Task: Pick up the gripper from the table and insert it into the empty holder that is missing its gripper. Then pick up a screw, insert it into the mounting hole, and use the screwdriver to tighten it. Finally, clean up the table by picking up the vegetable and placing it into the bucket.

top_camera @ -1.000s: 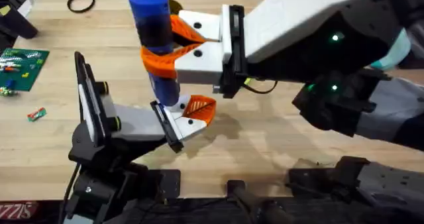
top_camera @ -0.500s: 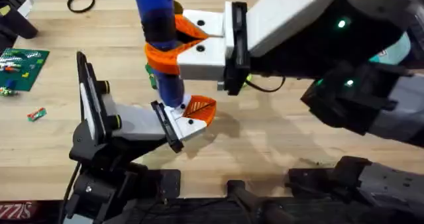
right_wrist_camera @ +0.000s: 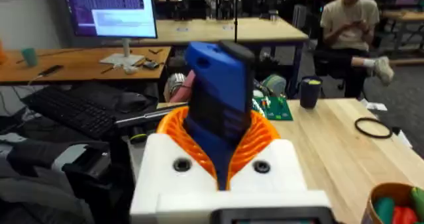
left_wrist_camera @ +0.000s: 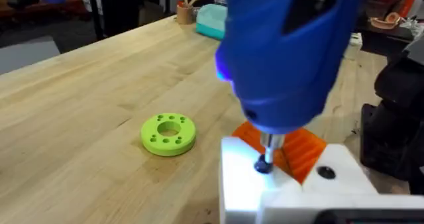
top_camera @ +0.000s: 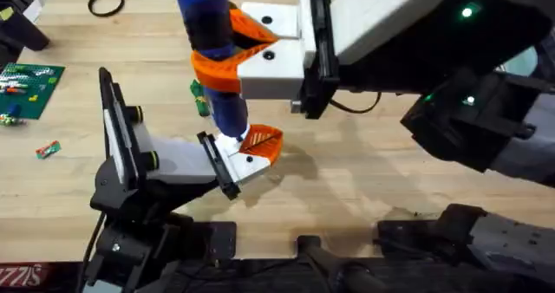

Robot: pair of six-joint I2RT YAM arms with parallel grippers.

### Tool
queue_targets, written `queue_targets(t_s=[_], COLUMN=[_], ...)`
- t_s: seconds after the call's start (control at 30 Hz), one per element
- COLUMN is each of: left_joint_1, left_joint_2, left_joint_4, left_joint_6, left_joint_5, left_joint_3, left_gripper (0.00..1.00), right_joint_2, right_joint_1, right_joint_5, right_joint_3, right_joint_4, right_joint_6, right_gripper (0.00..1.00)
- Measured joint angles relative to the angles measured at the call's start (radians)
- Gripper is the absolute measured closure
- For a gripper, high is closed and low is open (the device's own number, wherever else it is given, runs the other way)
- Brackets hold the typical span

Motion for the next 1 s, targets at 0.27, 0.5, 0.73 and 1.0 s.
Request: queue_targets(t_s=[0.27, 0.5, 0.73, 1.0], left_joint_1=[0.000, 0.000, 0.000, 0.000], left_joint_2=[0.000, 0.000, 0.000, 0.000], left_joint_4=[0.000, 0.000, 0.000, 0.000], left_joint_6=[0.000, 0.000, 0.000, 0.000], left_joint_5=[0.000, 0.000, 0.000, 0.000], left_joint_3=[0.000, 0.000, 0.000, 0.000], left_gripper=[0.988, 0.988, 0.988, 0.988], right_joint_2=[-0.010, -0.010, -0.010, -0.010], right_joint_1=[0.000, 0.000, 0.000, 0.000], right_joint_5=[-0.001, -0.001, -0.001, -0.001], right_joint_3=[0.002, 0.002, 0.002, 0.002], right_joint_4=[0.010, -0.004, -0.042, -0.042], right_joint_6=[0.000, -0.001, -0.015, -0.034], right_gripper=[0.968, 0.968, 0.968, 0.968])
